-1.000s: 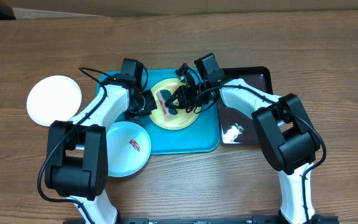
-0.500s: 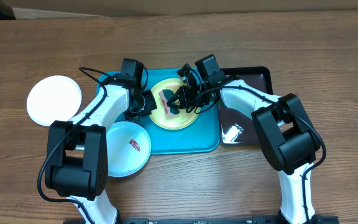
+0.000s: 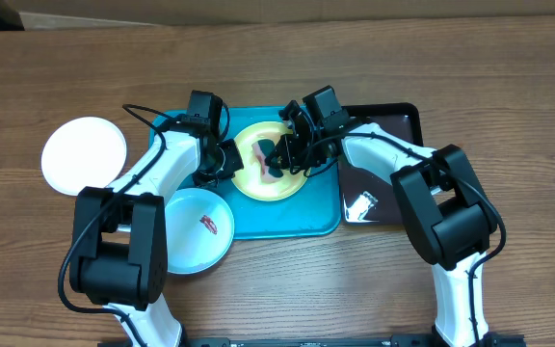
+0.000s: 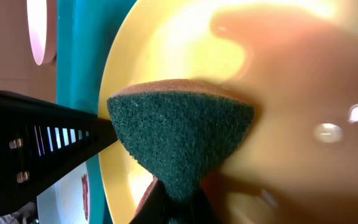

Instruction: Clean dirty plates on tray and stack at the side

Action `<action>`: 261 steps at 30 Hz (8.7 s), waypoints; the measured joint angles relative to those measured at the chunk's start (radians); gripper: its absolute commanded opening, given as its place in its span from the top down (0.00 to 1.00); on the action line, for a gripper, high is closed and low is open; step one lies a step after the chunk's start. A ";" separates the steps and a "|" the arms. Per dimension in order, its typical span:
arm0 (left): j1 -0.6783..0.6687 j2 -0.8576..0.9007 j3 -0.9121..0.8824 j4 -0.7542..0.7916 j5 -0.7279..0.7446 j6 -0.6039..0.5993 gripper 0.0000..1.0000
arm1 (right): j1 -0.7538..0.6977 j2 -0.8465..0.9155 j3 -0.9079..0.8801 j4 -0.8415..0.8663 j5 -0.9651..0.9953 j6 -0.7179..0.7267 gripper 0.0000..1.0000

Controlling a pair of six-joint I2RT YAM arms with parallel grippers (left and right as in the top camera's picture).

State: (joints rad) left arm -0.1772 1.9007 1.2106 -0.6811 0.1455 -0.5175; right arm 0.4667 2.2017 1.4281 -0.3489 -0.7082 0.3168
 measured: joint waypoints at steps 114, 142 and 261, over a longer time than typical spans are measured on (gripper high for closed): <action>0.153 0.000 -0.014 0.314 0.509 0.181 0.96 | -0.551 -0.239 0.154 -0.631 0.686 -0.187 0.00; -0.072 -0.046 0.419 -0.161 -0.046 0.286 0.96 | -0.551 -0.239 0.154 -0.631 0.686 -0.187 0.00; 0.895 0.219 0.511 -0.389 0.061 0.150 0.18 | -0.551 -0.239 0.154 -0.631 0.686 -0.187 0.00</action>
State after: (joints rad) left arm 0.7174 2.1193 1.7218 -1.0706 0.2066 -0.3676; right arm -0.0845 1.9625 1.5818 -0.9802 -0.0219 0.1303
